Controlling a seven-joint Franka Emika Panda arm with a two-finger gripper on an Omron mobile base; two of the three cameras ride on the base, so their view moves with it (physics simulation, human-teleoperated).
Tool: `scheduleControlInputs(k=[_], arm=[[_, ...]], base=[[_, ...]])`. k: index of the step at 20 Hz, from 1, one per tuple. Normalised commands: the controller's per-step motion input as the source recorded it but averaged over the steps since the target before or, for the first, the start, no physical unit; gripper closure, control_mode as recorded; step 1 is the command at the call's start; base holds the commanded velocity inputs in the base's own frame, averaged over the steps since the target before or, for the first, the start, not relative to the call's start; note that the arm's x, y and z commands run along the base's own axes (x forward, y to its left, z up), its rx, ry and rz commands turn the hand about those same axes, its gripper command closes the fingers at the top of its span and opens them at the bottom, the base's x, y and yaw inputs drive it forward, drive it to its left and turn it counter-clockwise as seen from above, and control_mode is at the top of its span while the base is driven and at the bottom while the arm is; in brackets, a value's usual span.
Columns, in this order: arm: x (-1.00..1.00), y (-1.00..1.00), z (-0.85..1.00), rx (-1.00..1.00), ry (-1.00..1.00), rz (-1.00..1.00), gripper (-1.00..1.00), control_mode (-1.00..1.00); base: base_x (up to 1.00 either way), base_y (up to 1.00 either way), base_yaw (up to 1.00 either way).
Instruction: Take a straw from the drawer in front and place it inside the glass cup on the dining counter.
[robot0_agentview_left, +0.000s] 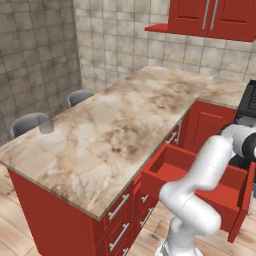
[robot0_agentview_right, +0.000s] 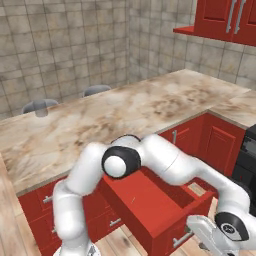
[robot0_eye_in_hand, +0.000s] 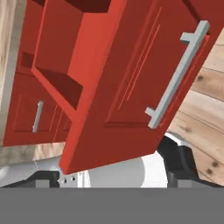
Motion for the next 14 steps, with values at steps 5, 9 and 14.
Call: scheduleControlInputs(k=[5,9,14], arm=[[0.00,1.00,1.00,-0.45,-0.04,-0.02,-1.00,-1.00],[0.00,0.89,1.00,-0.36,-0.01,-0.01,-1.00,-1.00],[0.02,0.54,1.00,-0.28,0.05,-0.07,-1.00,-1.00]], base=[[0.00,0.00,0.00],[0.00,0.00,0.00],[0.00,0.00,0.00]])
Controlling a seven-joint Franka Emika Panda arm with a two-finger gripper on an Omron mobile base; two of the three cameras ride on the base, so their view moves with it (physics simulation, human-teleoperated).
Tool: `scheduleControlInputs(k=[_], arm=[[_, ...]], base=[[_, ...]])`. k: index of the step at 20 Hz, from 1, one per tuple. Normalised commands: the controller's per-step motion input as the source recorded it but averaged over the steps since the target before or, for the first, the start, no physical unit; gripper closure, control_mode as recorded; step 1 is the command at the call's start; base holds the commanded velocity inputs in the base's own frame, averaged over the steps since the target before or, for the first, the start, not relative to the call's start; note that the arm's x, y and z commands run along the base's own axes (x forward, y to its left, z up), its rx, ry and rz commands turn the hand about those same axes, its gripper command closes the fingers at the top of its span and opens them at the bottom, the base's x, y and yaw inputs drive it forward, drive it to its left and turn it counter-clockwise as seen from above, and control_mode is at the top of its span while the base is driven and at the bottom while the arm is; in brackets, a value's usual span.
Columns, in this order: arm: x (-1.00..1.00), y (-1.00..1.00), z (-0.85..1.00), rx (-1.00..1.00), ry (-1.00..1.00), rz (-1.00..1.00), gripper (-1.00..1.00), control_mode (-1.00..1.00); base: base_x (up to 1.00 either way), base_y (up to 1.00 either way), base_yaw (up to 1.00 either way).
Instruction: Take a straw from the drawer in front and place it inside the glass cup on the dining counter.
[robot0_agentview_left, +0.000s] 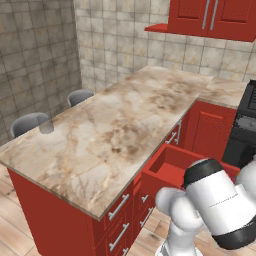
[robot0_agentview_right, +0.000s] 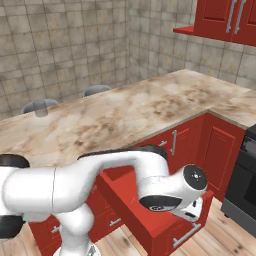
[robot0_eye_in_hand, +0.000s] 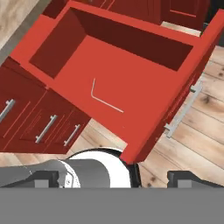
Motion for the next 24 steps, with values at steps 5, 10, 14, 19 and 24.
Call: scheduleControlInputs(k=[5,10,14,19,24], arm=[[0.50,0.68,0.95,-0.26,0.32,-0.11,-1.00,-1.00],[0.81,0.30,0.13,-0.05,0.52,-0.15,-1.00,-1.00],[0.48,0.04,-0.28,0.00,0.35,-0.13,-1.00,-1.00],[0.28,0.00,-0.61,0.14,0.14,-0.08,-1.00,-1.00],[0.05,0.19,-0.18,0.08,0.00,-0.04,-1.00,-1.00]], base=[[0.00,0.00,0.00],[0.00,0.00,0.00],[0.00,0.00,0.00],[0.00,0.00,0.00],[0.00,0.00,0.00]])
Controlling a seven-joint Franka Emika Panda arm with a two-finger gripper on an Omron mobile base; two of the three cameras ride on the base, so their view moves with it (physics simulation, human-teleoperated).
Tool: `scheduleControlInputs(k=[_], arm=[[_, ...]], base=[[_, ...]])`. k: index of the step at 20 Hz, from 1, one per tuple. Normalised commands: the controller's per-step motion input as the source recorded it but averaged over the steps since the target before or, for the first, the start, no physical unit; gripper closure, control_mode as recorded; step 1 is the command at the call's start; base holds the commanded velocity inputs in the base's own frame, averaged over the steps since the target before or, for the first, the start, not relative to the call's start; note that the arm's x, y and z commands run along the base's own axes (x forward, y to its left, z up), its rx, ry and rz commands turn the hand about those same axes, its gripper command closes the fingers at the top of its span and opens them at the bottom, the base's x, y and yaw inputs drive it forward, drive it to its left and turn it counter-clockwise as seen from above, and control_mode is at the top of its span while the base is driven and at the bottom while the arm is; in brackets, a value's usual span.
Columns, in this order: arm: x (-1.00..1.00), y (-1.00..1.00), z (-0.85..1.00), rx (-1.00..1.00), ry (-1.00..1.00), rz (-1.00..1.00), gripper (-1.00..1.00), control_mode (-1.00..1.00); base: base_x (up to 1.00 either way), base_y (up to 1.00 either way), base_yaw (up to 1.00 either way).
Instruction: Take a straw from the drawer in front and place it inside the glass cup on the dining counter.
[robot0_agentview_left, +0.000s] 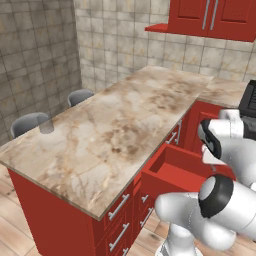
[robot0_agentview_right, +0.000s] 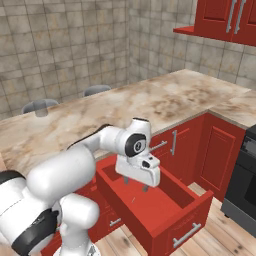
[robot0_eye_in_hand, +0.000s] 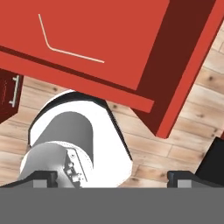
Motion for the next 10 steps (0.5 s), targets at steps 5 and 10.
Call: scheduleControlInputs(k=[5,10], arm=[[0.13,0.04,0.00,0.06,0.00,-0.06,-1.00,-1.00],[0.14,0.07,0.00,0.01,0.00,-0.03,-1.00,-1.00]], base=[[0.00,0.00,0.00],[0.00,0.00,0.00]])
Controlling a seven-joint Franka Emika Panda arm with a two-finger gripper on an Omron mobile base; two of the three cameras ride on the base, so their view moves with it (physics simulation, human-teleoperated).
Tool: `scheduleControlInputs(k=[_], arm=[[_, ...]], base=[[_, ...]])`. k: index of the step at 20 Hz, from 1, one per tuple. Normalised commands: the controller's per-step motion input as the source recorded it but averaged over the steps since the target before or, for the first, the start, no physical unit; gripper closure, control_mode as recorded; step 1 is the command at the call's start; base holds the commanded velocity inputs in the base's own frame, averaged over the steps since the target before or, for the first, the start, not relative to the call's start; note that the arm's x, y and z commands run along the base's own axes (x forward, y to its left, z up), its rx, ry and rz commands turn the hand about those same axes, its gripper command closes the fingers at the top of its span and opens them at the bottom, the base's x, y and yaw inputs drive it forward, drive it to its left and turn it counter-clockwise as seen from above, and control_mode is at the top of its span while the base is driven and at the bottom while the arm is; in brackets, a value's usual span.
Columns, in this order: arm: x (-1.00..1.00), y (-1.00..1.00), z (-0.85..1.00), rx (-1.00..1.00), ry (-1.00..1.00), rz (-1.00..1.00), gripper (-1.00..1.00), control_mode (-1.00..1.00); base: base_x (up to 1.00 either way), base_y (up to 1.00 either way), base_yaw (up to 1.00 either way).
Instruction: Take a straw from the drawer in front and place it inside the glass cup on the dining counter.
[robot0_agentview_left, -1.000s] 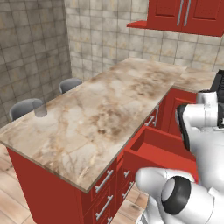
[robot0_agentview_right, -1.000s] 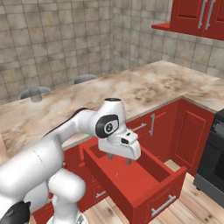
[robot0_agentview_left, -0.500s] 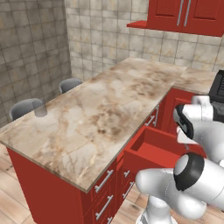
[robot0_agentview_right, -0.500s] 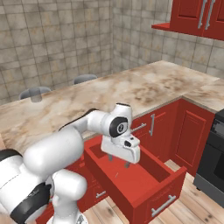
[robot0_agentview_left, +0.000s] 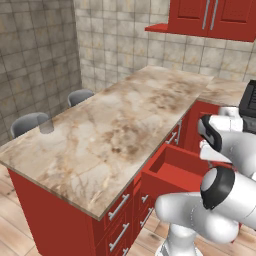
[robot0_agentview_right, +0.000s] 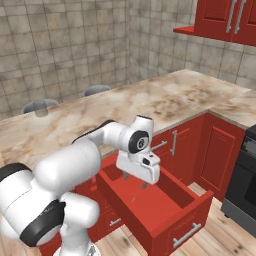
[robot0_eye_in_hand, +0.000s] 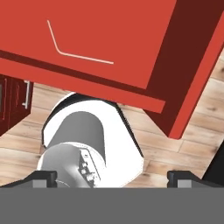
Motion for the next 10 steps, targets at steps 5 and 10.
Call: scheduleControlInputs(k=[5,10], arm=[[0.21,0.16,-0.04,0.00,0.00,-0.03,-1.00,-1.00],[0.06,0.19,-0.04,0.00,0.00,0.00,-1.00,-1.00]], base=[[0.00,0.00,0.00],[0.00,0.00,0.00]])
